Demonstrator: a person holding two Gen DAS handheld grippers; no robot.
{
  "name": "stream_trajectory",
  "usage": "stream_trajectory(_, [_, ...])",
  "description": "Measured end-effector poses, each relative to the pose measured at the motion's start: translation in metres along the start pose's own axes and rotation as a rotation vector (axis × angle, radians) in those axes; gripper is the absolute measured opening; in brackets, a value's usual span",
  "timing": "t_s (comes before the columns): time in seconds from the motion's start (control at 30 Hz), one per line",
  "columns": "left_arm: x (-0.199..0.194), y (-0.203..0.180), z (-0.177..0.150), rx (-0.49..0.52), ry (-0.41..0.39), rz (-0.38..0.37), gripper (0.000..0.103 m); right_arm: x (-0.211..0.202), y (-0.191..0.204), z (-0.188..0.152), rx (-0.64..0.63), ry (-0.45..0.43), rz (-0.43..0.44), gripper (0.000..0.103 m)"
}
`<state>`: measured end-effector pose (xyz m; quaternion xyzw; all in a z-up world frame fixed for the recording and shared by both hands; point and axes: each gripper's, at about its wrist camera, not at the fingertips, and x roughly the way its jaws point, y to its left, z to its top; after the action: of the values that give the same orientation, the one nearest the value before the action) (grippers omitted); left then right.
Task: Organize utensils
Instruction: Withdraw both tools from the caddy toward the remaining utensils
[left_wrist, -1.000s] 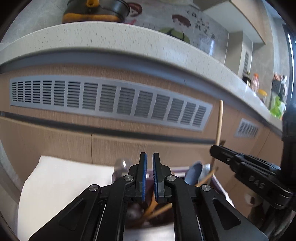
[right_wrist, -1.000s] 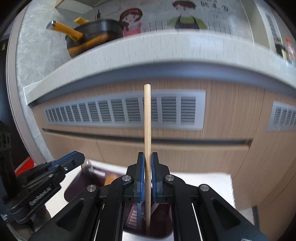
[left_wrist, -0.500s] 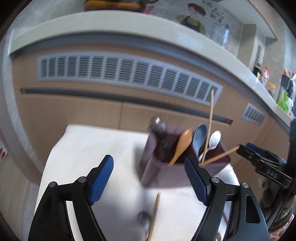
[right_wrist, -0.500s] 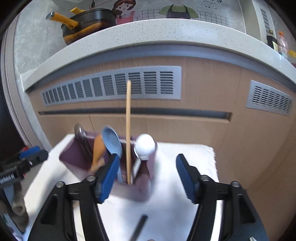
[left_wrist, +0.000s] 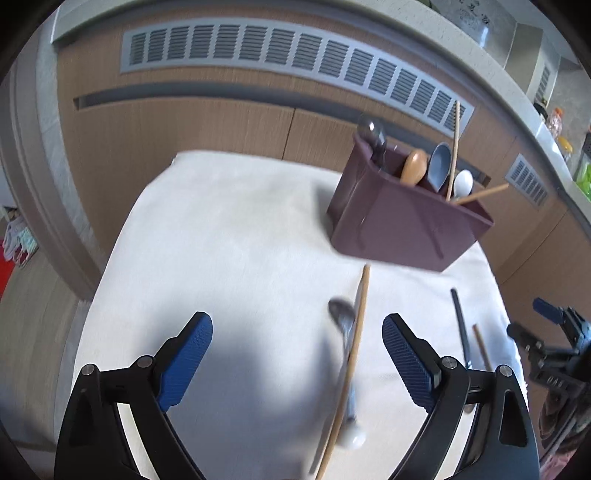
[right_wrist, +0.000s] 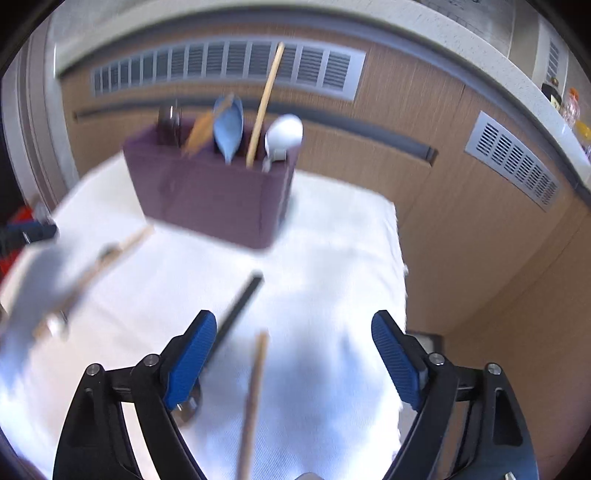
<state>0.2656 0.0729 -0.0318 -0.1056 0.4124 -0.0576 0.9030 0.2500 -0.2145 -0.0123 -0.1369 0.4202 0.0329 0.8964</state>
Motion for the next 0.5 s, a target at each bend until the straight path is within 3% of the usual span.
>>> stream_trajectory(0.13, [-0.002, 0.005, -0.012, -0.005, 0.03, 0.017, 0.098, 0.002, 0.008, -0.02, -0.031, 0.04, -0.014, 0.09])
stream_trajectory(0.2, [-0.004, 0.006, -0.017, -0.003, 0.038, 0.021, 0.1, 0.002, 0.007, -0.028, -0.019, 0.055, 0.014, 0.096])
stream_trajectory(0.33, [-0.007, 0.007, -0.022, -0.014, 0.043, 0.015, 0.103, 0.003, 0.0, -0.042, 0.045, 0.064, 0.09, 0.096])
stream_trajectory(0.37, [-0.006, 0.007, -0.02, -0.017, 0.047, 0.014, 0.103, 0.004, 0.0, -0.044, 0.06, 0.071, 0.102, 0.092])
stream_trajectory(0.5, [-0.003, 0.005, -0.021, -0.021, 0.065, -0.003, 0.103, 0.014, -0.001, -0.047, 0.08, 0.128, 0.131, 0.04])
